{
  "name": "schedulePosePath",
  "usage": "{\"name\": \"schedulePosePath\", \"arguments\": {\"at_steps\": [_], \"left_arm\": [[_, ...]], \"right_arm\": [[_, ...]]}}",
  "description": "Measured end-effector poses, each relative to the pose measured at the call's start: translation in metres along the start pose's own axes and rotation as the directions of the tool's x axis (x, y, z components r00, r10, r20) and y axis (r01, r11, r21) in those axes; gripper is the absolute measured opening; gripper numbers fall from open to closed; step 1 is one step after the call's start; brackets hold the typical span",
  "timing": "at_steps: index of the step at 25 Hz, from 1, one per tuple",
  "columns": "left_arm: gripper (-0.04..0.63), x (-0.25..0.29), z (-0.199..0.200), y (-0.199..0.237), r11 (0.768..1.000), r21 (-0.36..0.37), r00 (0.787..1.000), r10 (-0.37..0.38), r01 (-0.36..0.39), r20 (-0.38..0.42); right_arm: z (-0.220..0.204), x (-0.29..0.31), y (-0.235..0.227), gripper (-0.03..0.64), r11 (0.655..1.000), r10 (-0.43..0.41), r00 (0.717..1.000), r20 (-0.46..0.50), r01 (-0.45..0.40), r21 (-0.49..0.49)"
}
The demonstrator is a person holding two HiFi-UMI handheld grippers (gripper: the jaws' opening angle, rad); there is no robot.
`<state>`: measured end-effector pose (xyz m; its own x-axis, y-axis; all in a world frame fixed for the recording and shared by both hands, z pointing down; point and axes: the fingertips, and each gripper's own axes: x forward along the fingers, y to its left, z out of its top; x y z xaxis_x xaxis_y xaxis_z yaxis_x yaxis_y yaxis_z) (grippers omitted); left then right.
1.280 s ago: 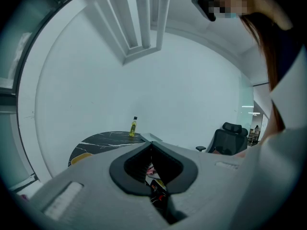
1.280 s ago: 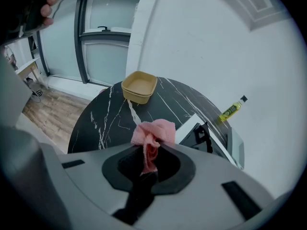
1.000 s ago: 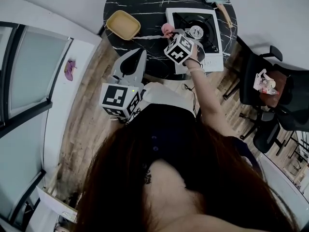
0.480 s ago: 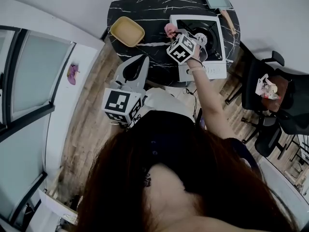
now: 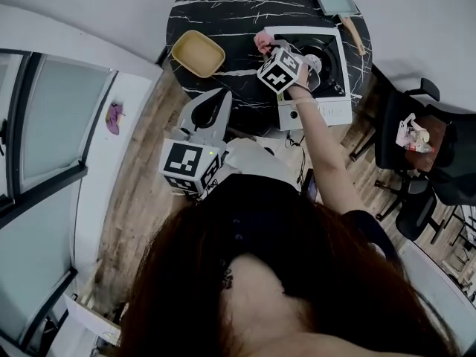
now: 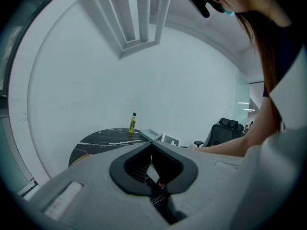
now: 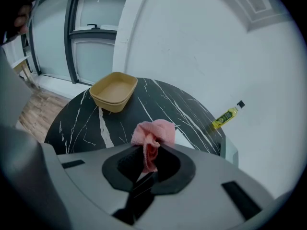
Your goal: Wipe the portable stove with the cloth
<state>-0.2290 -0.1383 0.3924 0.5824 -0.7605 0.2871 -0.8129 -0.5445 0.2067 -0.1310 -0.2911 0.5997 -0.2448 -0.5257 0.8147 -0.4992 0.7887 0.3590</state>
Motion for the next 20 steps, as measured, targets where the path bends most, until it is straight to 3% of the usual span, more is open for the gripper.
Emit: {"name": "schedulePosePath", "arguments": {"at_steps": [20], "left_arm": [[0.012,0.005,-0.002,0.003,0.999,0.006,0.999,-0.033,0.033,-0.034]], "right_arm": [[0.020,0.024,-0.023,0.043,1.000,-0.012,1.000,0.007,0.012,0.002]]}}
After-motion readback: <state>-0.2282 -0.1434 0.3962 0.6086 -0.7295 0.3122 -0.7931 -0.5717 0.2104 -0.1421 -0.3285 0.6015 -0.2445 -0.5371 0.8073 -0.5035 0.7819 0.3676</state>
